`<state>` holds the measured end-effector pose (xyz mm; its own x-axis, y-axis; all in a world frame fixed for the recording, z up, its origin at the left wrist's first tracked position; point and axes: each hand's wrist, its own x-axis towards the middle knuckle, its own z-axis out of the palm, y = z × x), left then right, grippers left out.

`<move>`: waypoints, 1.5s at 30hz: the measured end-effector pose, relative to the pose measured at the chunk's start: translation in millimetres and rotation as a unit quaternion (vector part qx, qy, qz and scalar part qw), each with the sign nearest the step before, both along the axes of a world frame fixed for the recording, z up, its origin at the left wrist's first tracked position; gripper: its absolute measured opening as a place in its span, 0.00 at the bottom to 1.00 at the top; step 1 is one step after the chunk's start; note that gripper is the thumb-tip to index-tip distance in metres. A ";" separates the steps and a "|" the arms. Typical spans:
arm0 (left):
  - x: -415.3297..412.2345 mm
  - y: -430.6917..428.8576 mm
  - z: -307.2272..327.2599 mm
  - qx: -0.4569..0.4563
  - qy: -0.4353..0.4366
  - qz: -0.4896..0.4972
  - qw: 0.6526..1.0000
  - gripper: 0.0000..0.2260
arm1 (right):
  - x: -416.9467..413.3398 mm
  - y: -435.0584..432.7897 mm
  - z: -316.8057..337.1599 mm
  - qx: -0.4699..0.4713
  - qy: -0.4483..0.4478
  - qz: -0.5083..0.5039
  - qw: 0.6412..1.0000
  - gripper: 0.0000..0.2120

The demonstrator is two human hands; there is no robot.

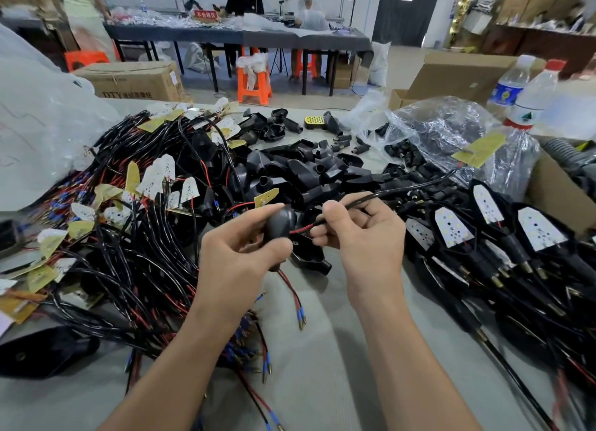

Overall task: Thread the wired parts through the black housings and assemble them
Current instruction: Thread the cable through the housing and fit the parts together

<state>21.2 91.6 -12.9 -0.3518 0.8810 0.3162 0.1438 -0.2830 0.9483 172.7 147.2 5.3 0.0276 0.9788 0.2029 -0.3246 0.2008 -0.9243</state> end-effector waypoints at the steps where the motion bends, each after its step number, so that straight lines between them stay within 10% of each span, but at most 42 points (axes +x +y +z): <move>1: -2.8 1.3 1.4 -0.023 -0.070 -0.021 0.997 0.20 | -0.1 -0.6 0.7 -0.001 0.005 0.022 1.000 0.05; 10: -3.1 3.1 6.8 -0.146 -0.287 -0.144 0.936 0.16 | -5.0 -5.7 4.8 0.049 -0.068 0.104 0.991 0.15; 28: -11.0 6.9 1.3 -0.092 -0.208 -0.182 0.957 0.17 | 5.0 0.8 -4.2 0.088 -0.351 0.002 0.932 0.07; 45: -4.4 4.3 1.7 -0.177 -0.230 -0.151 0.945 0.15 | 0.8 -3.5 1.0 -0.034 -0.143 0.135 0.980 0.10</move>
<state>16.8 95.9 -11.2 -0.0955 0.9851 -0.1430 -0.3442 0.1021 0.9333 173.6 143.7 6.3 -0.2835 0.9538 0.0992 -0.0839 0.0784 -0.9934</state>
